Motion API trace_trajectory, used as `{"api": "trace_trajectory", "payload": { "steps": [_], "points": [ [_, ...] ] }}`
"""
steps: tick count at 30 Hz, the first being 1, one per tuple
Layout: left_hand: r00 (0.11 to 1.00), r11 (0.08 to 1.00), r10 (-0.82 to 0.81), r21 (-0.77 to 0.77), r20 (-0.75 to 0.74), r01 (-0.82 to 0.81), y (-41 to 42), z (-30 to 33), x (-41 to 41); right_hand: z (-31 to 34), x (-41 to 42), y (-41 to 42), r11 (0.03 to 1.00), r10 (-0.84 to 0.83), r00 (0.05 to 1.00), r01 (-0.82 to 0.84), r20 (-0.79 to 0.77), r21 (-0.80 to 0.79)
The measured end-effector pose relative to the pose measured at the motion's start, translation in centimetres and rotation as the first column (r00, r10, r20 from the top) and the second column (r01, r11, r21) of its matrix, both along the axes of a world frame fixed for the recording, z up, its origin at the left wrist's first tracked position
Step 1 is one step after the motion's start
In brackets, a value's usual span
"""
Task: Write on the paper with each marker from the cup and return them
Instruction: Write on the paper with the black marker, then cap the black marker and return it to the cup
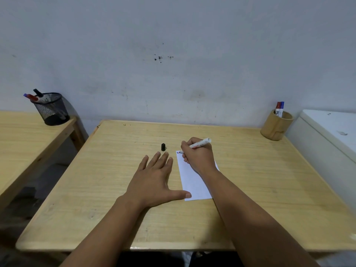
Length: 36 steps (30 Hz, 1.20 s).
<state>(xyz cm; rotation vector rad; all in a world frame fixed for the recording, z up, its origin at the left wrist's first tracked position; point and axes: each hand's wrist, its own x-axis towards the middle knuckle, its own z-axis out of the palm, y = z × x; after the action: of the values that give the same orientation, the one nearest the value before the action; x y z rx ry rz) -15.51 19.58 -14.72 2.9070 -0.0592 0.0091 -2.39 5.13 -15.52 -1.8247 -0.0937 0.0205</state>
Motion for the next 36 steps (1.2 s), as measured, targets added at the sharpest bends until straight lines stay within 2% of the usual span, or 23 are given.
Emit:
{"api": "trace_trajectory", "payload": {
  "steps": [6,11,13,15,16,17,19,23,26,28,32,34,36],
  "points": [
    [1.000,1.000,0.001,0.004,0.007,-0.001,0.0,0.0,-0.1,0.3,-0.3,0.0,1.000,0.004,1.000,-0.004,0.006,-0.007],
    [1.000,1.000,-0.017,-0.018,0.019,0.018,-0.2,0.4,-0.4,0.2,-0.2,-0.2,0.997,0.005,1.000,-0.004,-0.016,0.082],
    [0.996,0.983,0.035,-0.185,0.086,-0.018,-0.2,0.5,-0.3,0.6,-0.1,-0.1,0.987,0.035,0.999,-0.028,-0.040,0.160],
    [0.946,0.894,0.232,-0.434,0.227,-0.115,0.2,0.5,0.6,1.2,0.1,-0.2,0.962,0.110,0.991,-0.085,-0.082,0.258],
    [0.903,0.851,0.326,-0.503,0.278,-0.153,0.6,0.4,1.4,1.7,0.1,-0.3,0.949,0.147,0.983,-0.109,-0.110,0.294],
    [0.879,0.840,0.372,-0.510,0.297,-0.184,1.1,0.6,2.3,2.2,0.1,-0.5,0.944,0.173,0.977,-0.127,-0.128,0.305],
    [0.894,0.876,0.356,-0.432,0.272,-0.217,2.1,0.7,4.1,3.2,-0.2,-0.7,0.953,0.168,0.978,-0.129,-0.124,0.274],
    [0.927,0.940,0.280,-0.266,0.248,-0.213,2.2,1.0,6.9,5.9,-0.8,-2.1,0.984,0.072,0.997,-0.073,0.008,0.165],
    [0.921,0.928,0.316,-0.274,0.227,-0.251,2.3,1.1,7.7,7.6,-0.9,-3.6,0.968,0.176,0.983,-0.182,0.048,0.175],
    [0.915,0.872,0.364,-0.410,0.177,-0.267,2.8,2.0,8.1,8.7,-1.0,-4.5,0.935,0.219,0.975,-0.217,0.025,0.281],
    [0.900,0.627,0.434,-0.729,0.035,-0.274,2.8,5.7,8.2,11.3,-1.7,-5.5,0.841,0.162,0.984,-0.096,-0.079,0.532],
    [0.906,0.503,0.423,-0.835,0.012,-0.224,2.3,8.1,8.1,12.2,-2.3,-5.7,0.833,0.156,0.987,-0.108,-0.043,0.542],
    [0.912,0.381,0.410,-0.908,-0.001,-0.173,1.6,10.5,7.8,12.9,-3.1,-5.8,0.889,0.140,0.990,-0.129,0.006,0.440]
  ]
}}
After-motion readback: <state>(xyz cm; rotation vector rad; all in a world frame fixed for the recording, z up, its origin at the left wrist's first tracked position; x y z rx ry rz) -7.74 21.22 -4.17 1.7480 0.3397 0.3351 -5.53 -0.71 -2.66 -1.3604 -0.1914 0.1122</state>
